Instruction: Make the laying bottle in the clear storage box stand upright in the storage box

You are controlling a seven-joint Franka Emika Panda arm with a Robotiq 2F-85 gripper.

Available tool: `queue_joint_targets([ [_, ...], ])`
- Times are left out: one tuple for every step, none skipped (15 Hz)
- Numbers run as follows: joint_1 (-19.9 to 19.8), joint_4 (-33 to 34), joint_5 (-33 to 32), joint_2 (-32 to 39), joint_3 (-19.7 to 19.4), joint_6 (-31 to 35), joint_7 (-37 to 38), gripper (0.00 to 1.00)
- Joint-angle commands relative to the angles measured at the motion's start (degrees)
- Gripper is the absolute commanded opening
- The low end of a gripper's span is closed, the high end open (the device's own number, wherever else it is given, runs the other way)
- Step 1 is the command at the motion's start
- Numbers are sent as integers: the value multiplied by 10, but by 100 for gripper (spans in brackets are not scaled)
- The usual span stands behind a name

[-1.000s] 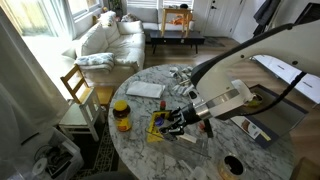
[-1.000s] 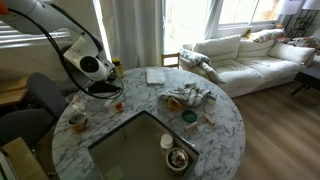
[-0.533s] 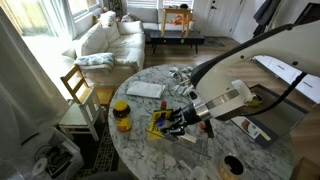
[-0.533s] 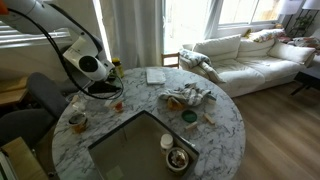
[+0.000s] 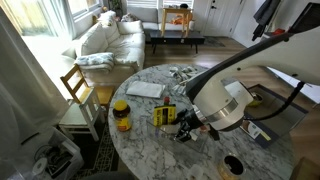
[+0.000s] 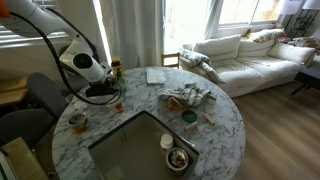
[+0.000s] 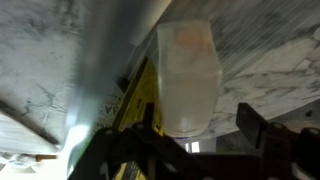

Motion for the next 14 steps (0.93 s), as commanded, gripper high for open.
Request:
queue_joint_targets([
  [14,-26,-88,5,-12,18,79,98],
  [17,-29,-113,4,-17,17,98,100],
  [22,-34,-140,2,-23,15,119,100],
  [27,-37,-164,1,-30,13,138,75],
  [32,-40,-188,0,-37,9,157,75],
  [38,-44,-210,-3,-44,5,175,69],
  [42,-46,-228,-7,-51,0,192,59],
  [48,-48,-243,-8,-57,-2,208,51],
  [51,-52,-259,-16,-64,-11,224,43],
  [56,-58,-275,-22,-72,-19,240,36],
  [65,-71,-302,-33,-86,-28,267,27],
  [74,-80,-327,-43,-101,-39,297,20],
  [90,-95,-364,-57,-123,-51,339,19],
  [101,-102,-396,-67,-141,-67,371,19],
])
